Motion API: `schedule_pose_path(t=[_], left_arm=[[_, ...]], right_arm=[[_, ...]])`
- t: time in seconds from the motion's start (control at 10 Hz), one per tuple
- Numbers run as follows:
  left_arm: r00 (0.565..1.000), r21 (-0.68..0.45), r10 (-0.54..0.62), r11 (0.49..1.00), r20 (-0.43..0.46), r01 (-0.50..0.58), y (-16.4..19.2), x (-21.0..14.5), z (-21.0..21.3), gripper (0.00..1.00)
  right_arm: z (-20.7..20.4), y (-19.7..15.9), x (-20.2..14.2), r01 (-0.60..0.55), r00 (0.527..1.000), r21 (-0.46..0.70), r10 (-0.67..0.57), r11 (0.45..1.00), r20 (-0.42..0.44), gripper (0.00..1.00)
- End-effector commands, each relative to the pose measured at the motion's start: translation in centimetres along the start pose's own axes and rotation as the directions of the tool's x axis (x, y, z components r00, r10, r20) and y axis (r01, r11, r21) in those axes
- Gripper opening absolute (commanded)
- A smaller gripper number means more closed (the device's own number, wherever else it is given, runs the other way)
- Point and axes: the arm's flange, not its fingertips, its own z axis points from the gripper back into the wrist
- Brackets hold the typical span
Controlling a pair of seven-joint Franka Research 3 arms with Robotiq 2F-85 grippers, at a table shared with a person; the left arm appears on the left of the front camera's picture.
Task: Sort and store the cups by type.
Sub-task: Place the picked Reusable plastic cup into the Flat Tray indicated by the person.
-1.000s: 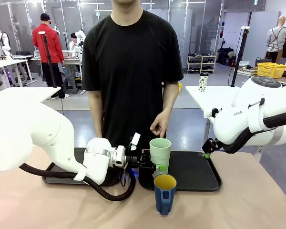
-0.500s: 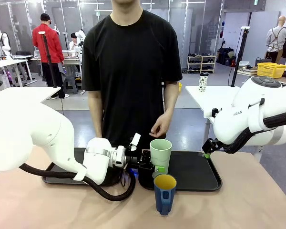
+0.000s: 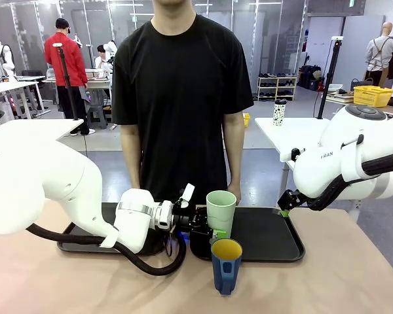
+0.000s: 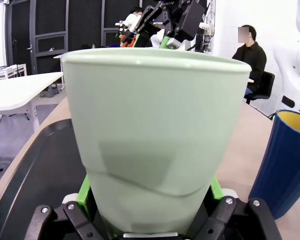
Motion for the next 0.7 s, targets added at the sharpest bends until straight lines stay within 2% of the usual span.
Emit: schedule_pose_path(t=[0.0, 0.6], left_arm=[[0.997, 0.009, 0.009, 1.000, -0.075, -0.009, -1.5, -0.7, 1.5, 1.00], [0.987, 0.037, -0.032, 0.999, -0.159, 0.038, -4.0, 2.4, 4.7, 1.00]], right_arm=[[0.0, -0.2, -0.1, 0.002, 1.000, 0.001, -0.002, 1.000, 0.004, 1.00], [0.0, -0.2, -0.1, 0.002, 1.000, 0.001, -0.002, 1.000, 0.004, 1.00]])
